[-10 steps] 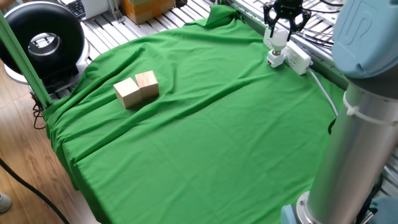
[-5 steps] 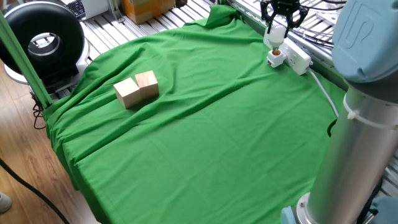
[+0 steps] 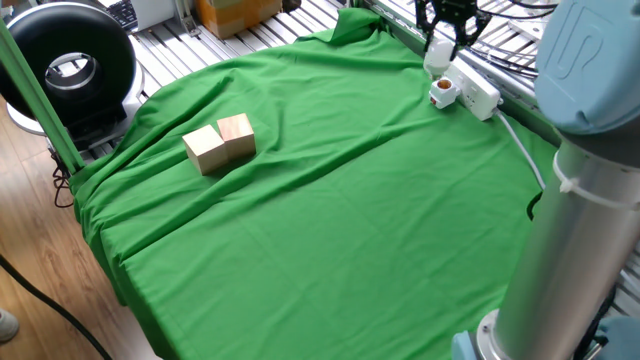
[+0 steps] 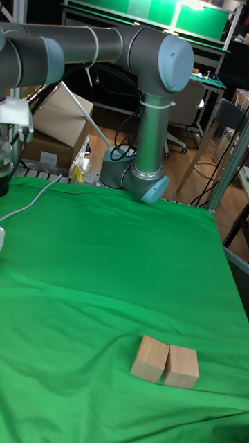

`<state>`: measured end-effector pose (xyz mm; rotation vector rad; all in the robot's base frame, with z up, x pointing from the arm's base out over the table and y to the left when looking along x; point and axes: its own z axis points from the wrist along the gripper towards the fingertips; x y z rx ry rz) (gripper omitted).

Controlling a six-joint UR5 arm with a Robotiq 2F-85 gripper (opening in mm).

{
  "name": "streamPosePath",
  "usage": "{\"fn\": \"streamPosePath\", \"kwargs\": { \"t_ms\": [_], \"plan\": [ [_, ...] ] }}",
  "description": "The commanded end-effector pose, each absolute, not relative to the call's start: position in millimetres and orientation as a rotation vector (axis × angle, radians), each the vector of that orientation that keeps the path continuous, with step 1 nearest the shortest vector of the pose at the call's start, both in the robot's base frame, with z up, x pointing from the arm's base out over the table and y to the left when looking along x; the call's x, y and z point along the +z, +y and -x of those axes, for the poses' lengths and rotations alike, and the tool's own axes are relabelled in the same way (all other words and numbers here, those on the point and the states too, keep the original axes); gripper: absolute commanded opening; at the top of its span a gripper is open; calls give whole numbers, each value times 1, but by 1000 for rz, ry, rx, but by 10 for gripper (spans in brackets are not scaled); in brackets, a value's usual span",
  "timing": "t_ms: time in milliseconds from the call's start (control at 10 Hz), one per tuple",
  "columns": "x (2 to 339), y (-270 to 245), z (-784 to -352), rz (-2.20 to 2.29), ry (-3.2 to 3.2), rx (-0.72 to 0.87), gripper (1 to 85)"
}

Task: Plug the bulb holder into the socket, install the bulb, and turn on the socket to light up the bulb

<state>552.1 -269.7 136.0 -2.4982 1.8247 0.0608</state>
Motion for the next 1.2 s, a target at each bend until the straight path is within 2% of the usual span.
{"fn": "streamPosePath", "kwargs": {
  "t_ms": [0,200,400,1100],
  "plan": [
    [136,-281,-573,2512,1744,99,10],
    [136,-278,-551,2545,1737,209,10],
    [140,-276,-537,2563,1753,214,10],
    [131,-285,-537,2618,1716,169,10]
  ]
}}
